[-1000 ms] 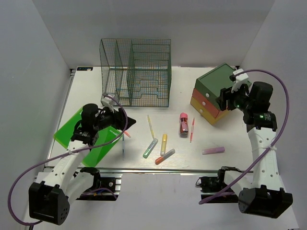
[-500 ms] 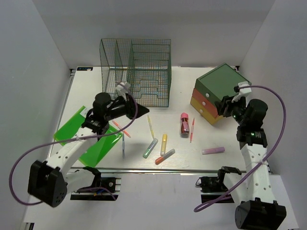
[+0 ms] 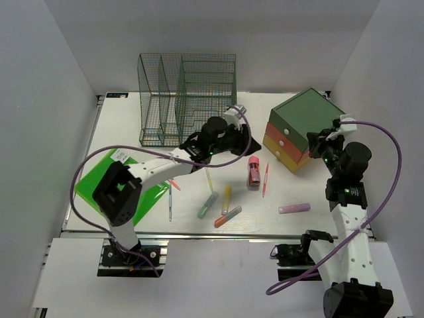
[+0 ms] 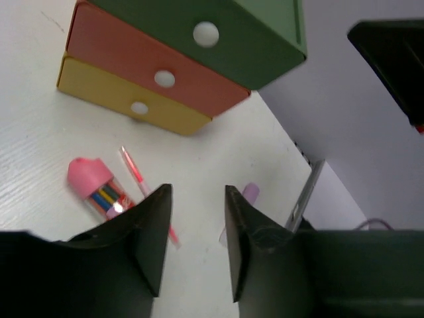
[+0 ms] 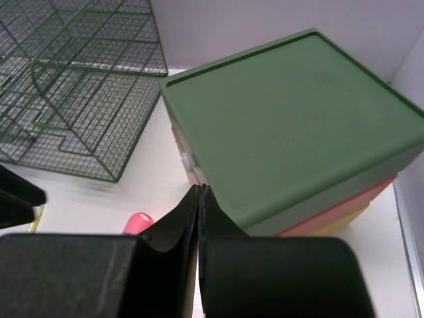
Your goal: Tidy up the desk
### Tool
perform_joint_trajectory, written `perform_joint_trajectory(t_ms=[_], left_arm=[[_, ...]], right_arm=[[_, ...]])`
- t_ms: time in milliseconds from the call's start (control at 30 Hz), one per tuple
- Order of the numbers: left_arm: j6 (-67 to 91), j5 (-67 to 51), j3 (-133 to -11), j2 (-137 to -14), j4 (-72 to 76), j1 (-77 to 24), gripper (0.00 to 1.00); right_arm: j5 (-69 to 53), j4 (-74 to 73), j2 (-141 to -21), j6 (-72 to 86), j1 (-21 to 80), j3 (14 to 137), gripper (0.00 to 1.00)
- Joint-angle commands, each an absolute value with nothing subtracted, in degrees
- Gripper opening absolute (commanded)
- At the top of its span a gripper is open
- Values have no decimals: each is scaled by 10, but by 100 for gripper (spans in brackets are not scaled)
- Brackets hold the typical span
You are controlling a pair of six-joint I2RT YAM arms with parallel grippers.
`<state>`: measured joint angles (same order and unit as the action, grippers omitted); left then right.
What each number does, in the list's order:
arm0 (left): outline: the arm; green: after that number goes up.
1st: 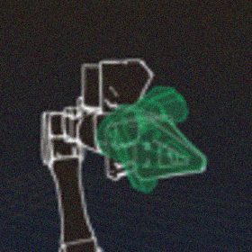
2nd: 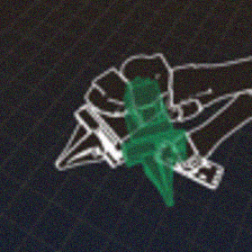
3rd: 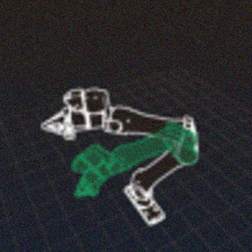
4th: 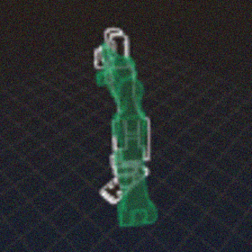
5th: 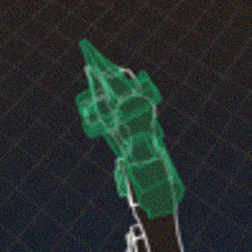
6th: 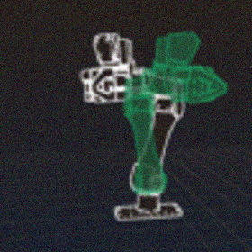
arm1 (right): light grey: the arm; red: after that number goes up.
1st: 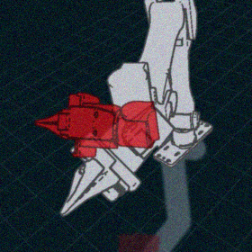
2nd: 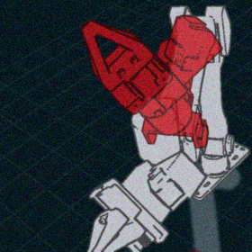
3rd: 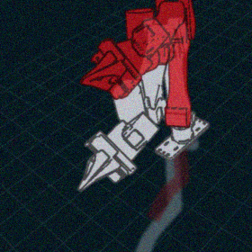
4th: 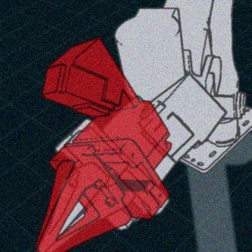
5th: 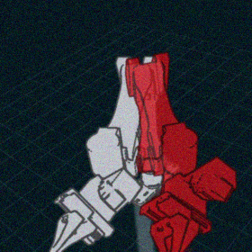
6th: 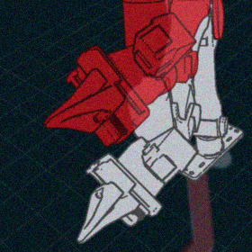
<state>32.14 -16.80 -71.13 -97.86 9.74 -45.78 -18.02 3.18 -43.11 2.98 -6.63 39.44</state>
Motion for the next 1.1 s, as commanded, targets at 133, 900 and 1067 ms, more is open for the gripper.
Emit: perform_joint_trajectory(t_ms=[133, 900, 1067], left_arm=[[391, 11, -837, -1073, 141, -506, 53], [519, 1, -944, -1222, 232, -512, 68], [528, -27, -944, -1232, 258, -512, 65]], right_arm=[[-120, 70, -431, 45, -63, 393, 0], [-105, 62, -432, 34, -61, 394, 0], [-106, 62, -432, 33, -60, 393, 0]])
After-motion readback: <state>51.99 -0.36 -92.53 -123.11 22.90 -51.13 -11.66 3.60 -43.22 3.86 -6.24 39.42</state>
